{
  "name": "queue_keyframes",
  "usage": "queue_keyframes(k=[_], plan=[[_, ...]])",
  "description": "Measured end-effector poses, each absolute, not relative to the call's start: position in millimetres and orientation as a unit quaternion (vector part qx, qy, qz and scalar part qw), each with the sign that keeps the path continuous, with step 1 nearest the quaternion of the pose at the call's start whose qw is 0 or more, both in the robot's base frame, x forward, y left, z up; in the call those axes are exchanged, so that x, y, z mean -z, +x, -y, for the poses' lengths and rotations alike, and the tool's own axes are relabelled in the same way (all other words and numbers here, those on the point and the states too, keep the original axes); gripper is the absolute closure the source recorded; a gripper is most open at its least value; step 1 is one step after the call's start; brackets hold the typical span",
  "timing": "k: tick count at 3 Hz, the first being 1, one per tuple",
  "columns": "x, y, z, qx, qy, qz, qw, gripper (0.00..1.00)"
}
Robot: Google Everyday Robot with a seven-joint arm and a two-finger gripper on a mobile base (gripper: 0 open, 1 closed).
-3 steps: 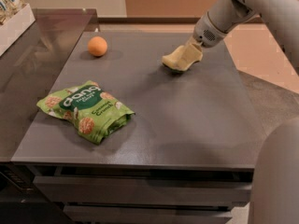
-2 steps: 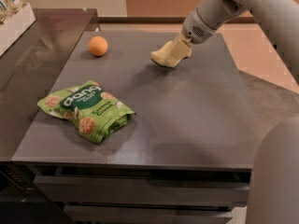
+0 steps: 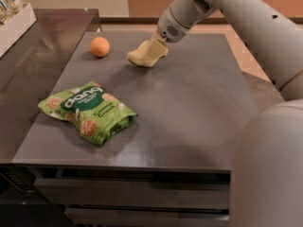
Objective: Move sponge near orange
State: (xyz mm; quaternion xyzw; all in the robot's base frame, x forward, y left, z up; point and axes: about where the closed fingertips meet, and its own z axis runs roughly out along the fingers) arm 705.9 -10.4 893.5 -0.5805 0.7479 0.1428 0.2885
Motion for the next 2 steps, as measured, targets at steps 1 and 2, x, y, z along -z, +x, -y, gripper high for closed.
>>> queue_keyframes(k=[1,2], plan=[[-885,713,-22,-0.148,-0.601,-0.733,0.282,1.00],[-877,720,-51,-0.153,-0.618,-0.720,0.276,1.00]])
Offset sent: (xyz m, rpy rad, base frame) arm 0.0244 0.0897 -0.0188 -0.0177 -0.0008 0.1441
